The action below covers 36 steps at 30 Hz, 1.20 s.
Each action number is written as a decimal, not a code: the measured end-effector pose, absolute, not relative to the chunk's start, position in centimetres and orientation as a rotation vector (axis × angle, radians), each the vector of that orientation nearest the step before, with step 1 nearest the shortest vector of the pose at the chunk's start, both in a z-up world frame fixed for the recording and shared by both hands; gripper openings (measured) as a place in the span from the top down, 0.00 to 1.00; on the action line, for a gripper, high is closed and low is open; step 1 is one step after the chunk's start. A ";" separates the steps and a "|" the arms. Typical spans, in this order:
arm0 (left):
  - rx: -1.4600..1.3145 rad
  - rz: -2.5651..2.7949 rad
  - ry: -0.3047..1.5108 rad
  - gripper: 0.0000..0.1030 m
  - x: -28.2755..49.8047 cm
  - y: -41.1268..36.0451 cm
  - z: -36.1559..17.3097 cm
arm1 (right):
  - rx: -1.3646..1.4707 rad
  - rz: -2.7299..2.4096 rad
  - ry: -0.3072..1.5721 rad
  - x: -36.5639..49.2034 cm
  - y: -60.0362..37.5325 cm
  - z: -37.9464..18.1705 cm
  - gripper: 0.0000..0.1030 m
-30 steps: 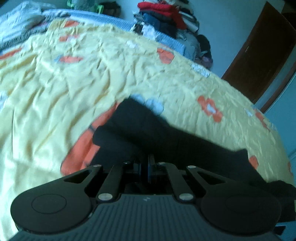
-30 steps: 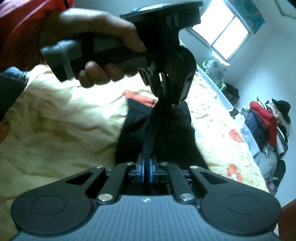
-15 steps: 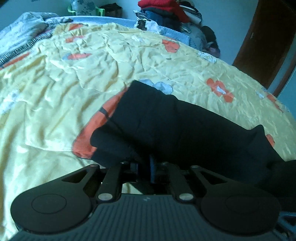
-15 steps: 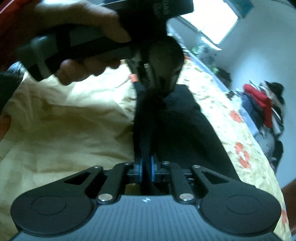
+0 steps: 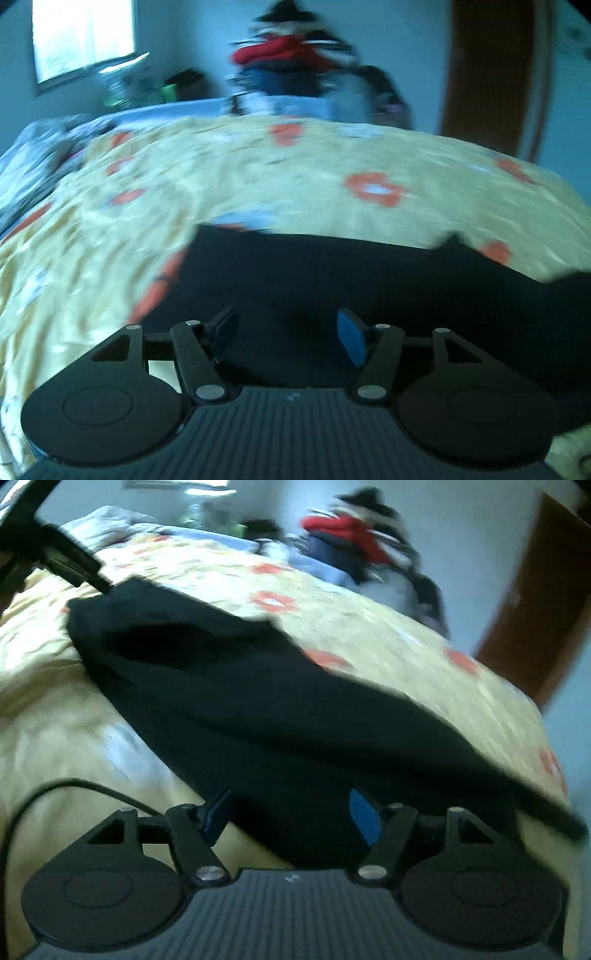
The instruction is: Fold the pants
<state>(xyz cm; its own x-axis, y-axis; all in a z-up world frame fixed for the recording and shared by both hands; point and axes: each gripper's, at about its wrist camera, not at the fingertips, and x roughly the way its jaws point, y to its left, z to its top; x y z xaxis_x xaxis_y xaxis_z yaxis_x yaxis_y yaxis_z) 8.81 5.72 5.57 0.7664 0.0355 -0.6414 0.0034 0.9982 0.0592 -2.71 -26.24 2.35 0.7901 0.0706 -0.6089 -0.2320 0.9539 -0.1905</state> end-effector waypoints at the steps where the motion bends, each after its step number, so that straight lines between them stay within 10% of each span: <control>1: 0.074 -0.013 0.690 0.33 8.6 4.4 5.6 | -0.181 0.113 0.614 -3.7 -28.6 3.0 0.33; 12: 0.163 -0.277 0.705 0.31 6.4 -8.3 2.5 | 0.980 -0.234 0.455 -14.8 -50.6 -0.1 0.31; 20: 0.188 -0.309 0.720 0.30 6.0 -10.8 1.6 | 0.976 -0.286 0.409 -12.1 -51.8 -1.4 0.33; 22: 0.192 -0.311 0.723 0.29 6.1 -11.1 1.6 | 0.946 -0.300 0.414 -11.2 -51.8 -1.3 0.88; 23: 0.192 -0.314 0.722 0.29 6.2 -11.2 1.7 | 0.940 -0.308 0.413 -11.2 -51.8 -1.4 0.95; 36: 0.189 -0.371 0.753 0.27 7.5 -13.2 0.5 | 0.610 -0.652 0.548 -12.7 -55.3 0.6 0.82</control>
<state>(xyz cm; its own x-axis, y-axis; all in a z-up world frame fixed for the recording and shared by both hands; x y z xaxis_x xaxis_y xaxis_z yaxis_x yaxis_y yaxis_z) 7.53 -13.17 0.53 0.6689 -0.2603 -0.6963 0.3937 0.9186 0.0349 -12.73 -55.27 0.63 0.6692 -0.3869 -0.6344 0.6917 0.6361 0.3418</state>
